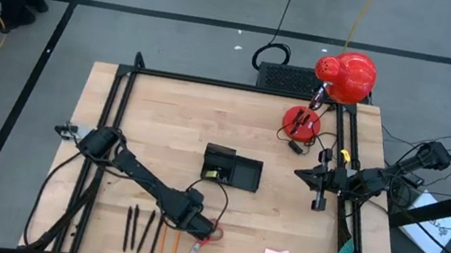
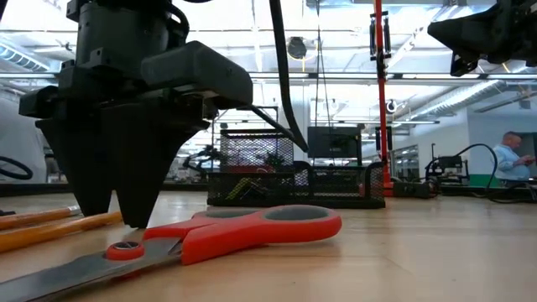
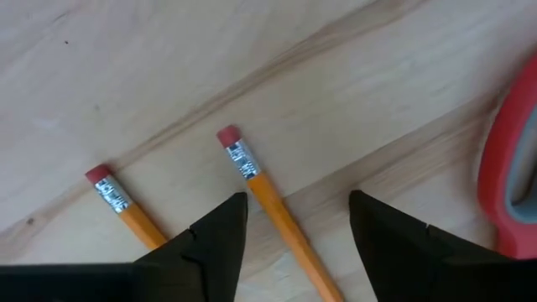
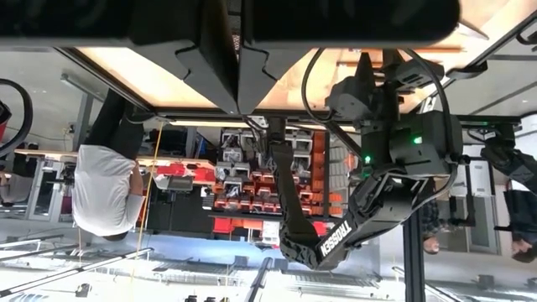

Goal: Pick and place office supplies into organizer
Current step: Put the right pencil into the desk organizer

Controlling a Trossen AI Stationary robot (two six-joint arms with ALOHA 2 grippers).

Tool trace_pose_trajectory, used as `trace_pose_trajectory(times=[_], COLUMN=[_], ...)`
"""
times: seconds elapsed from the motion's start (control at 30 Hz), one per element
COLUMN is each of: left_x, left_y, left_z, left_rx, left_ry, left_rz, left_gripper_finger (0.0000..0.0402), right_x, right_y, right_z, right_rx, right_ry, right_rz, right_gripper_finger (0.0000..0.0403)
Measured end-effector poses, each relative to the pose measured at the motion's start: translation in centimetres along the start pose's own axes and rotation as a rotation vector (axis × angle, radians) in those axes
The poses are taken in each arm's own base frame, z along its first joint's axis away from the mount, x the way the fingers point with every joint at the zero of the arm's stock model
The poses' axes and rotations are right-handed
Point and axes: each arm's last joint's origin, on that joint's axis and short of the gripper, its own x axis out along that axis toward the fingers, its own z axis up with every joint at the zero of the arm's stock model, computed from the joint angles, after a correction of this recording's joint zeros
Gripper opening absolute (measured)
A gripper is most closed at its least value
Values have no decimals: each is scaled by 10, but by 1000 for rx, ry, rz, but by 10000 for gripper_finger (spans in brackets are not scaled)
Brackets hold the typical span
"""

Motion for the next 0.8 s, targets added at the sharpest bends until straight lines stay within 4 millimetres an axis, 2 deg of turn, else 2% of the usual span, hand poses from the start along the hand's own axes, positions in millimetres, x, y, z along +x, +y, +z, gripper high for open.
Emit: trace_pose_trajectory(times=[0.4,0.8], left_x=[1,1], left_y=[2,1], left_z=[-1,0], left_rx=[62,115], left_ry=[16,-34], left_rz=[13,13], left_gripper_finger=[95,61], right_x=[0,0], right_y=[0,0], right_z=[0,0], right_rx=[-2,-10], right_ry=[-1,0], right_rz=[0,1], right_gripper_finger=[1,1])
